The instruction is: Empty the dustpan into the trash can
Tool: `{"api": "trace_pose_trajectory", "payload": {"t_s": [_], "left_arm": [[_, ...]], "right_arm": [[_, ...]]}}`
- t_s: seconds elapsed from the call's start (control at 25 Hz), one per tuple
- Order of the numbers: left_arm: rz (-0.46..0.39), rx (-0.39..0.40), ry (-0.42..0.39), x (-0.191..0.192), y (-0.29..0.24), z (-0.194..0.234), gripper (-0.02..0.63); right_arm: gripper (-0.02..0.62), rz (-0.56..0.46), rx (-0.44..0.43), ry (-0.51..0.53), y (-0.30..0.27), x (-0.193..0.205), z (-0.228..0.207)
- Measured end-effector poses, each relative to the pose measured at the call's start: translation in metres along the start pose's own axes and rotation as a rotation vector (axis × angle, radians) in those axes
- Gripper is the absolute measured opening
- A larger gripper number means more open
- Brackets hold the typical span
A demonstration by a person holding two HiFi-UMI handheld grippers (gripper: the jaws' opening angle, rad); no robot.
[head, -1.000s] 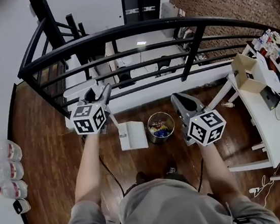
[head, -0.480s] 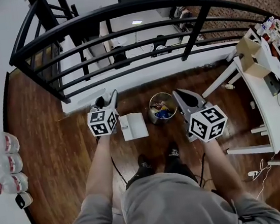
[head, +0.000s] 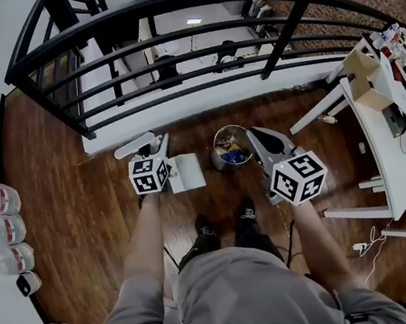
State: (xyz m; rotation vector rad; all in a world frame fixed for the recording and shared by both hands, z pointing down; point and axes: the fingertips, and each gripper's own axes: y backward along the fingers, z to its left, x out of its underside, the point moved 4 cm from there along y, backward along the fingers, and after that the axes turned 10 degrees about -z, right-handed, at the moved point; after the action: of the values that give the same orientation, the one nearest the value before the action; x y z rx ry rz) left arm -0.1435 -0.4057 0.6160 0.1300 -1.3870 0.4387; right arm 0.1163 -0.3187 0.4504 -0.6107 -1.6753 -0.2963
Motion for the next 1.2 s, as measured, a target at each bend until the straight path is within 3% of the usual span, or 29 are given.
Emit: {"api": "trace_pose_trajectory", "payload": {"t_s": [0.32, 0.56, 0.8, 0.96, 1.12, 1.2], "left_arm": [[0.029, -0.130, 0.045, 0.011, 0.025, 0.039, 0.215], [0.068, -0.215, 0.073, 0.024, 0.048, 0.064, 0.261], [0.087, -0.234, 0.089, 0.032, 0.067, 0.078, 0.327], [0.138, -0.289, 0.090, 0.044, 0.084, 0.089, 0.366], [0.223, -0.297, 0.118, 0.071, 0.105, 0.079, 0.370], [0.273, -0.253, 0.115, 0.085, 0.113, 0.059, 0.327]], "right_arm": [[0.000, 0.007, -0.022, -0.004, -0.007, 0.001, 0.005], [0.000, 0.013, -0.064, -0.006, -0.020, 0.003, 0.016], [0.000, 0.020, -0.095, 0.006, -0.027, 0.002, 0.028], [0.000, 0.014, -0.113, 0.000, -0.030, 0.004, 0.037], [0.000, 0.000, -0.106, 0.000, -0.028, 0.002, 0.039], [0.000, -0.009, -0.102, -0.002, -0.026, -0.001, 0.038]]}}
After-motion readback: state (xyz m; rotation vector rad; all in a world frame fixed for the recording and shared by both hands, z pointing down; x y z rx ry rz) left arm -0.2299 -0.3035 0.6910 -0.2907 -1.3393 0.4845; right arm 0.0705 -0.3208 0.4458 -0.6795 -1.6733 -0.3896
